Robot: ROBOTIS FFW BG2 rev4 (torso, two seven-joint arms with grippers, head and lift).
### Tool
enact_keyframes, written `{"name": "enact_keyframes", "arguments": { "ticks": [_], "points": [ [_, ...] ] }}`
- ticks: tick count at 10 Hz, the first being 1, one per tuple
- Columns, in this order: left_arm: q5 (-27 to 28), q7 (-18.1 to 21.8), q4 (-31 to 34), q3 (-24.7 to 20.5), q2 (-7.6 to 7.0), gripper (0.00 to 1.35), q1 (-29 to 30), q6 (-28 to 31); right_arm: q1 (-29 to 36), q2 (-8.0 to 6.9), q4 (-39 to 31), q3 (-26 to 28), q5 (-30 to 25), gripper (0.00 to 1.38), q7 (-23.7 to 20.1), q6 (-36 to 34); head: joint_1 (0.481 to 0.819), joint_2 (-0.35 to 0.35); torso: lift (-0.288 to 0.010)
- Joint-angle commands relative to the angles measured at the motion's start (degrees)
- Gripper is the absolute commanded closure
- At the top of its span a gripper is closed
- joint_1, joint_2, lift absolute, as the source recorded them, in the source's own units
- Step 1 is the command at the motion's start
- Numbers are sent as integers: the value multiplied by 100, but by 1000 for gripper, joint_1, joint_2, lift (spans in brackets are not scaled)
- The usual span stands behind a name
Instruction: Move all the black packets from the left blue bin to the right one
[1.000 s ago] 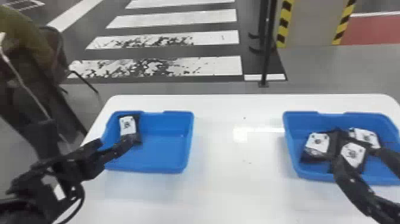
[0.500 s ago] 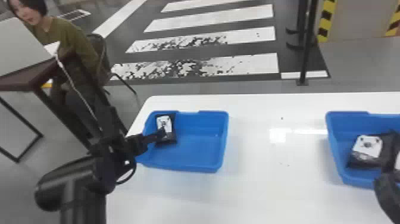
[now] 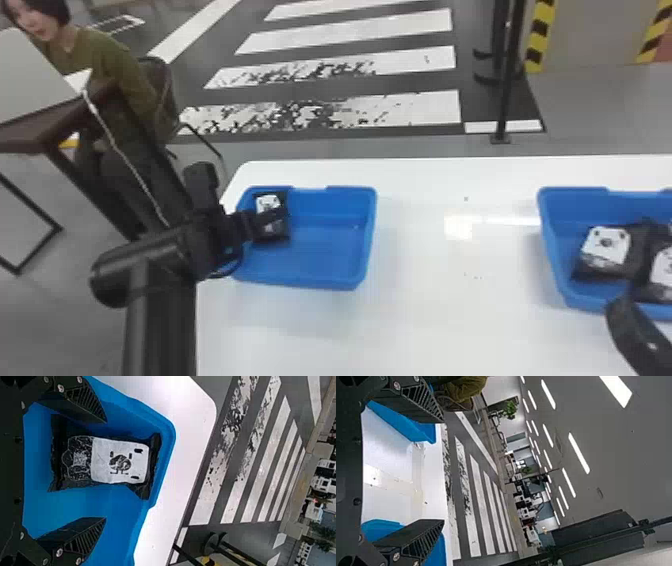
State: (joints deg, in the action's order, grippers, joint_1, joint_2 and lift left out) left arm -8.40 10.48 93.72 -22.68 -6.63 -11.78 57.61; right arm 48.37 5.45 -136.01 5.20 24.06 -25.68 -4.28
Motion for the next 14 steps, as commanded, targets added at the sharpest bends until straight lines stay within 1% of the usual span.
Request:
{"name": "enact_keyframes", "arguments": {
  "ticks": [1, 3, 4, 5, 6, 7, 8, 9, 10, 11, 12, 14],
  "points": [
    [-6, -46, -182, 6, -5, 185, -131, 131, -14, 0, 52, -17, 96, 130, -7, -63, 695, 287, -140],
    [52, -248, -224, 40, -14, 260, -201, 581, -56, 0, 150, -40, 222, 131, -51, -162, 695, 288, -140],
    [97, -309, -309, 40, -14, 294, -257, 623, -70, 0, 178, -40, 233, 130, -60, -190, 695, 293, -140],
    [17, -230, -534, 63, -75, 498, -327, 609, -112, 9, 249, -75, 325, 131, -95, -246, 695, 296, -140],
    [-74, -186, -674, 303, -216, 826, -327, 525, -141, 0, 291, -97, 359, 131, -104, -246, 695, 296, -140],
    [-97, -195, -674, 337, -224, 975, -271, 328, -141, 9, 319, -97, 393, 131, -112, -260, 695, 293, -140],
    [74, -186, -660, 315, -198, 1204, -215, 75, -141, 9, 347, -97, 427, 131, -121, -288, 695, 288, -140],
    [314, -37, -660, 315, -216, 1211, -201, -38, -141, 9, 361, -97, 439, 131, -130, -302, 695, 292, -140],
    [440, 139, -660, 326, -224, 1211, -116, -305, -141, 9, 389, -97, 485, 131, -130, -316, 695, 300, -140],
    [440, 341, -520, 337, -216, 1211, 66, -530, -141, 9, 389, -97, 485, 131, -139, -331, 695, 303, -140],
    [474, 482, -56, 383, -172, 1211, 362, -558, -141, 9, 403, -97, 496, 131, -148, -359, 695, 304, -140],
    [451, 789, 1280, 440, -31, 1211, 1135, -642, -141, 9, 403, -109, 542, 131, -148, -373, 695, 290, -140]
  ]
}}
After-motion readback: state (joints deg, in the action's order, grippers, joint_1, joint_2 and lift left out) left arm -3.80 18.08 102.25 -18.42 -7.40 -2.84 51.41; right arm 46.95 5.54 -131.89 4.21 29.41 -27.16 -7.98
